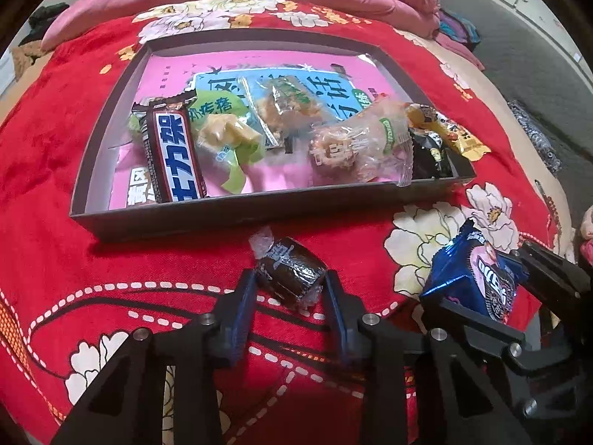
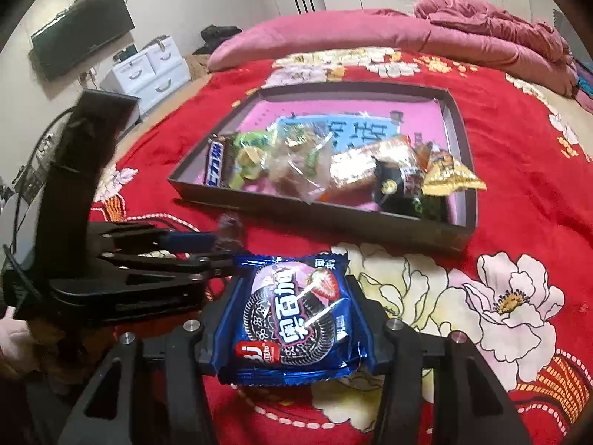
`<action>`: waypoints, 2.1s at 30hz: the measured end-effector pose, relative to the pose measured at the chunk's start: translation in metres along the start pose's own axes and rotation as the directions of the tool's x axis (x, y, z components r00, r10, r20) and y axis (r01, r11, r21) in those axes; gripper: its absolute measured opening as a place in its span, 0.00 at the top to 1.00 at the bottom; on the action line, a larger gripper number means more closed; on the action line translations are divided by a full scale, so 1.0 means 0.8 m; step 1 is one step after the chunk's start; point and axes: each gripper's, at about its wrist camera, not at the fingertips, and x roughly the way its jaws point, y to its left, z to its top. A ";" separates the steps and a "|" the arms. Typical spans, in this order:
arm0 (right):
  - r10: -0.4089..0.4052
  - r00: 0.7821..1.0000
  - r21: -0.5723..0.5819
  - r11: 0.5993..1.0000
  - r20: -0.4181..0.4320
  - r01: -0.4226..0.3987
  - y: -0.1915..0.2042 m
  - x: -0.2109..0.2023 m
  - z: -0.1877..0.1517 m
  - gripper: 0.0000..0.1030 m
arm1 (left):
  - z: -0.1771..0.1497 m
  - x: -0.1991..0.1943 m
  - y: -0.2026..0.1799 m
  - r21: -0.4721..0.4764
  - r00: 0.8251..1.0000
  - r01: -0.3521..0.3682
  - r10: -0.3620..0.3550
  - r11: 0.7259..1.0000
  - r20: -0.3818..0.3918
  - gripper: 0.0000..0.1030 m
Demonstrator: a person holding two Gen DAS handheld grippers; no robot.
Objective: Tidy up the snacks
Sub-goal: 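Grasp the dark wrapped candy with the left tool while the right tool grasps the Oreo packet, then lift and carry both held snacks over the tray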
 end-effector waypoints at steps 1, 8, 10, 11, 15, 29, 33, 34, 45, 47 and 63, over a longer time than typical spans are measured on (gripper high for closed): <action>0.004 1.000 -0.004 1.000 0.007 -0.004 0.002 -0.002 0.001 0.48 | -0.001 -0.002 0.001 -0.002 1.000 0.009 -0.009 1.000 0.003 0.64; 0.007 0.996 0.020 1.000 0.090 -0.009 0.001 -0.018 0.011 0.48 | -0.001 -0.027 -0.002 0.021 0.996 0.055 -0.056 0.998 0.068 0.64; 0.007 0.993 0.025 1.000 0.115 -0.009 0.000 -0.024 0.012 0.48 | -0.003 -0.036 0.000 0.024 0.994 0.065 -0.067 0.998 0.089 0.65; 0.006 0.992 0.027 1.000 0.123 -0.009 -0.001 -0.026 0.013 0.48 | -0.003 -0.039 0.000 0.024 0.993 0.060 -0.062 0.998 0.100 0.65; 0.001 0.988 0.037 0.999 0.154 -0.007 -0.002 -0.031 0.018 0.48 | -0.002 -0.053 0.003 0.020 0.987 0.048 -0.050 0.999 0.150 0.65; -0.076 0.969 0.040 0.997 0.237 0.068 -0.006 -0.037 0.036 0.48 | 0.006 -0.066 0.014 -0.015 0.976 0.027 -0.023 1.000 0.217 0.65; -0.090 0.965 0.045 0.996 0.245 0.081 -0.008 -0.032 0.042 0.48 | 0.011 -0.064 0.015 -0.017 0.973 0.015 -0.011 1.000 0.229 0.65; -0.092 0.964 0.047 0.995 0.248 0.082 -0.009 -0.030 0.044 0.48 | 0.013 -0.063 0.015 -0.019 0.973 0.017 -0.012 1.000 0.231 0.65; -0.130 0.953 0.098 0.989 0.273 0.107 -0.021 -0.020 0.059 0.48 | 0.025 -0.054 0.021 -0.051 0.972 0.023 -0.010 0.998 0.235 0.65; -0.140 0.952 0.108 0.988 0.272 0.114 -0.023 -0.017 0.061 0.48 | 0.028 -0.052 0.022 -0.059 0.972 0.029 -0.014 0.998 0.235 0.65; -0.218 0.940 0.153 0.971 0.262 0.182 -0.042 0.005 0.078 0.48 | 0.046 -0.030 0.019 -0.055 0.976 0.021 -0.009 0.998 0.218 0.65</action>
